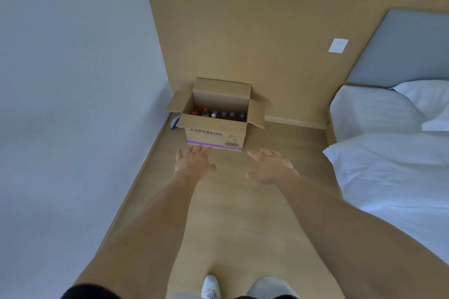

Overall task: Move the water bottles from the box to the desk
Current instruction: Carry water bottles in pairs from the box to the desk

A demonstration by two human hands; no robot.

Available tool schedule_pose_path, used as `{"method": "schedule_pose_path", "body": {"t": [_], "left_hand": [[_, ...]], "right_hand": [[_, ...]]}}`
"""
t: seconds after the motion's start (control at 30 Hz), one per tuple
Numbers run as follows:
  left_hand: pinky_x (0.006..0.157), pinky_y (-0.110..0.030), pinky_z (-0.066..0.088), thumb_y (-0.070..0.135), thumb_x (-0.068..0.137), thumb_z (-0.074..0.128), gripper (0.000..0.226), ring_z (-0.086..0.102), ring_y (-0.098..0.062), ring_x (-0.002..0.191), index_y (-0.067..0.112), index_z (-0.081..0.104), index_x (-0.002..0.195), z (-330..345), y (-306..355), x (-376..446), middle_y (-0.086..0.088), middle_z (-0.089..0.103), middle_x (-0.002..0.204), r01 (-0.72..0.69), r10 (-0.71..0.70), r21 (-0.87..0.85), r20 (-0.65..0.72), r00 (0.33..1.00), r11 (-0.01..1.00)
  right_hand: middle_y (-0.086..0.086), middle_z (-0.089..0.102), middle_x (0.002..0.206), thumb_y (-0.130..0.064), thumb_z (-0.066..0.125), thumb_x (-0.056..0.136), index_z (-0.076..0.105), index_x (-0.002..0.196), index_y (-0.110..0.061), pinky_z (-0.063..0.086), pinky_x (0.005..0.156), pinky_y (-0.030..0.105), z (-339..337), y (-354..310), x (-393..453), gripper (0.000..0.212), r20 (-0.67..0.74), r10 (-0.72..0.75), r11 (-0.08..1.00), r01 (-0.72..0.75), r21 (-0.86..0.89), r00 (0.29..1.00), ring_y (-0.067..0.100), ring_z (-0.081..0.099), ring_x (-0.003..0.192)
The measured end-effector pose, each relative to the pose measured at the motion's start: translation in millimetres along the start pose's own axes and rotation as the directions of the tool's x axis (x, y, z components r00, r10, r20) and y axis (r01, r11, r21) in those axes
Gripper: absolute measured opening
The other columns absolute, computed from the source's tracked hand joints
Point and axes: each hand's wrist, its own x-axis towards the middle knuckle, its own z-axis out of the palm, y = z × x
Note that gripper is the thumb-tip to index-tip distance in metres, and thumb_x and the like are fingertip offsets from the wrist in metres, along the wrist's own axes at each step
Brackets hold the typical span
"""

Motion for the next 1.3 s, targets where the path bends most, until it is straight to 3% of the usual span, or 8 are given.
{"method": "schedule_pose_path", "body": {"t": [0.1, 0.27, 0.4, 0.53, 0.67, 0.93, 1.07, 1.3], "left_hand": [[0.118, -0.056, 0.019, 0.044, 0.093, 0.052, 0.065, 0.032, -0.028, 0.144, 0.031, 0.03, 0.153, -11.1, -3.3, 47.8, -0.001, 0.038, 0.155, -0.031, 0.031, 0.027, 0.025, 0.999, 0.999], [0.117, -0.054, 0.022, 0.047, 0.093, 0.051, 0.066, 0.032, -0.028, 0.143, 0.033, 0.028, 0.154, -19.8, -3.2, 136.9, -0.001, 0.036, 0.155, -0.064, 0.062, 0.049, 0.031, 0.998, 0.997], [0.12, -0.056, 0.018, 0.046, 0.094, 0.05, 0.065, 0.029, -0.028, 0.146, 0.034, 0.027, 0.155, -33.1, -5.3, 218.8, 0.001, 0.033, 0.158, -0.043, 0.041, 0.058, 0.033, 0.999, 0.997], [0.119, -0.056, 0.019, 0.046, 0.094, 0.051, 0.066, 0.029, -0.026, 0.146, 0.033, 0.028, 0.155, -61.5, -3.1, 296.0, 0.002, 0.033, 0.159, -0.028, 0.026, 0.052, 0.035, 0.999, 0.998], [0.119, -0.055, 0.02, 0.046, 0.092, 0.052, 0.068, 0.029, -0.024, 0.146, 0.037, 0.028, 0.155, -91.6, -3.5, 360.2, 0.006, 0.034, 0.157, -0.009, 0.009, 0.056, -0.008, 1.0, 0.998], [0.114, -0.053, 0.026, 0.04, 0.094, 0.049, 0.062, 0.035, -0.025, 0.14, 0.035, 0.03, 0.153, -111.6, -44.0, 452.0, 0.005, 0.039, 0.153, 0.031, -0.034, 0.059, 0.044, 0.998, 0.998], [0.111, -0.052, 0.029, 0.045, 0.094, 0.05, 0.062, 0.039, -0.025, 0.138, 0.035, 0.032, 0.153, -115.6, -68.4, 505.2, 0.006, 0.042, 0.15, 0.032, -0.035, 0.057, 0.054, 0.998, 0.998], [0.11, -0.049, 0.031, 0.045, 0.095, 0.05, 0.061, 0.038, -0.025, 0.139, 0.034, 0.033, 0.152, -128.5, -102.2, 617.6, 0.004, 0.041, 0.152, -0.082, 0.081, 0.012, 0.085, 0.993, 0.997]], "right_hand": [[0.002, 0.028, 0.158, -0.062, 0.057, 0.087, 0.024, 0.153, -0.039, 0.032, 0.113, 0.046, -17.0, -5.1, 42.4, 0.077, 0.012, 0.011, 1.0, -0.012, 0.017, 1.0, 0.029, 0.027, 0.144], [0.0, 0.024, 0.161, -0.064, 0.055, 0.089, 0.016, 0.155, -0.04, 0.031, 0.113, 0.047, -39.5, -1.6, 129.0, 0.08, 0.039, 0.019, 0.999, -0.021, 0.04, 0.999, 0.028, 0.024, 0.147], [0.002, 0.025, 0.16, -0.065, 0.054, 0.089, 0.016, 0.155, -0.042, 0.029, 0.113, 0.046, -61.0, 8.5, 211.4, 0.08, 0.063, 0.018, 0.998, -0.022, 0.066, 0.998, 0.028, 0.023, 0.146], [0.004, 0.034, 0.154, -0.059, 0.053, 0.088, 0.028, 0.153, -0.036, 0.036, 0.106, 0.046, -98.9, 13.9, 289.5, 0.073, 0.06, -0.007, 0.996, 0.002, 0.084, 0.998, 0.03, 0.033, 0.139], [0.002, 0.028, 0.158, -0.059, 0.053, 0.086, 0.025, 0.152, -0.038, 0.036, 0.109, 0.048, -137.5, 17.7, 352.5, 0.075, 0.057, -0.042, 0.996, 0.037, 0.083, 0.997, 0.03, 0.027, 0.143], [0.004, 0.03, 0.156, -0.063, 0.051, 0.09, 0.022, 0.154, -0.037, 0.037, 0.109, 0.047, -164.7, 23.3, 455.3, 0.075, 0.106, -0.048, 0.997, 0.042, 0.06, 0.993, 0.029, 0.027, 0.144], [0.005, 0.032, 0.155, -0.058, 0.053, 0.091, 0.024, 0.153, -0.037, 0.039, 0.107, 0.047, -173.1, 23.1, 505.7, 0.071, 0.127, -0.004, 0.998, -0.005, 0.07, 0.992, 0.031, 0.031, 0.141], [0.004, 0.035, 0.153, -0.06, 0.053, 0.09, 0.023, 0.153, -0.039, 0.039, 0.109, 0.048, -184.4, 11.0, 603.0, 0.074, 0.161, 0.113, 0.989, -0.126, 0.074, 0.981, 0.032, 0.035, 0.138]]}}
